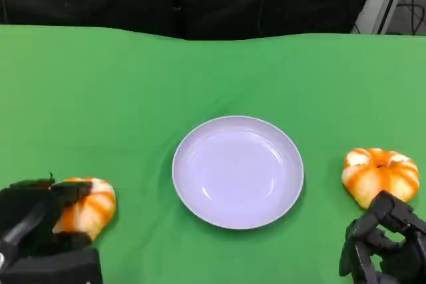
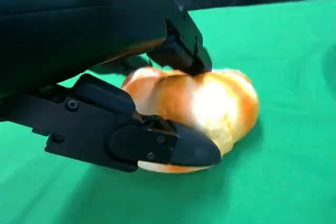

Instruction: Grasp the bread from the table and place it into the plate.

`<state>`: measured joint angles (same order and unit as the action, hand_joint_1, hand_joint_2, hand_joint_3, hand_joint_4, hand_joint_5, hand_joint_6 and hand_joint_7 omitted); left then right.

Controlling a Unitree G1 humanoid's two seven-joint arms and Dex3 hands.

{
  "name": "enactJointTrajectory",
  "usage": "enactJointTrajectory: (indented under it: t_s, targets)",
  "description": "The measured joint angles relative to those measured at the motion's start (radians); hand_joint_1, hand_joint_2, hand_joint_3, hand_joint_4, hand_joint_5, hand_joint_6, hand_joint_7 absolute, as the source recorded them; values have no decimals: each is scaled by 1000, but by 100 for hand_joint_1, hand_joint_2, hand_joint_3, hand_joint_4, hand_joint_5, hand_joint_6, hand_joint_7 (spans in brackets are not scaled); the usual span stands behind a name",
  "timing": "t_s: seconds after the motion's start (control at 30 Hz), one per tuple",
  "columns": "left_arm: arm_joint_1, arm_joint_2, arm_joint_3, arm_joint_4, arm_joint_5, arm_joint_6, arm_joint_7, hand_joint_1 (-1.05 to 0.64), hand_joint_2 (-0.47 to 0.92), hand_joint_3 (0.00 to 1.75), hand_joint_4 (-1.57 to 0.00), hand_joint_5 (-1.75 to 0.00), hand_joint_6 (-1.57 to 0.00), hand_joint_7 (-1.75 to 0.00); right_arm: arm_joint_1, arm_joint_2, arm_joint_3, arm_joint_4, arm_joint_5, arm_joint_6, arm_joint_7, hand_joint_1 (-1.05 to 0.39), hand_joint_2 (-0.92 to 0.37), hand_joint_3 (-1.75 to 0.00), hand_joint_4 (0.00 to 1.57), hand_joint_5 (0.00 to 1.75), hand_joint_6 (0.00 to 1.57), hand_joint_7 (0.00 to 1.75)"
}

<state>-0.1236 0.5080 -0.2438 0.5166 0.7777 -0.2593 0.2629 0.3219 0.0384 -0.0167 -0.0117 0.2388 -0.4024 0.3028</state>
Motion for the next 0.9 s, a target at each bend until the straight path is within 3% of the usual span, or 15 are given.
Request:
enactJointTrajectory:
  t_s: [0.07, 0.1, 0.13, 0.17, 0.2, 0.23, 0.43, 0.9]
  targets:
    - [1, 0, 2, -13, -23, 4, 0, -17, 92, 42, -86, -90, -113, -24, 0, 0, 0, 1, 0, 0, 2, -15, -52, -127, 89, 175, 78, 162]
    - [1, 0, 2, -16, -29, 7, 0, -16, 92, 39, -80, -108, -108, -39, 0, 0, 0, 1, 0, 0, 2, -15, -52, -127, 89, 175, 78, 162]
    - [1, 0, 2, -18, -34, 9, 0, -15, 92, 32, -64, -140, -74, -105, 0, 0, 0, 1, 0, 0, 3, -14, -52, -127, 89, 175, 78, 162]
    - [2, 0, 2, -20, -39, 11, 0, -14, 92, 28, -57, -157, -55, -139, 0, 0, 0, 1, 0, 0, 3, -14, -52, -127, 89, 175, 78, 162]
    - [3, 0, 4, -24, -45, 10, 1, -12, 92, 23, -52, -167, -44, -160, 0, 0, 0, 1, 0, 0, 3, -14, -52, -127, 90, 175, 78, 161]
    - [6, 0, 6, -31, -53, 9, 1, -12, 92, 21, -51, -171, -41, -167, 0, 0, 0, 1, 0, 1, 2, -14, -52, -127, 90, 175, 78, 161]
    - [23, 0, 19, -112, -90, 27, -10, -14, 92, 25, -47, -175, -35, -175, 0, 0, 0, 0, 2, 8, 3, -13, -52, -127, 89, 175, 78, 161]
    - [37, 0, 64, -388, -105, 68, -57, -14, 92, 41, -52, -175, -43, -175, 4, 0, 0, -8, 2, 10, 2, -13, -53, -126, 90, 175, 79, 161]
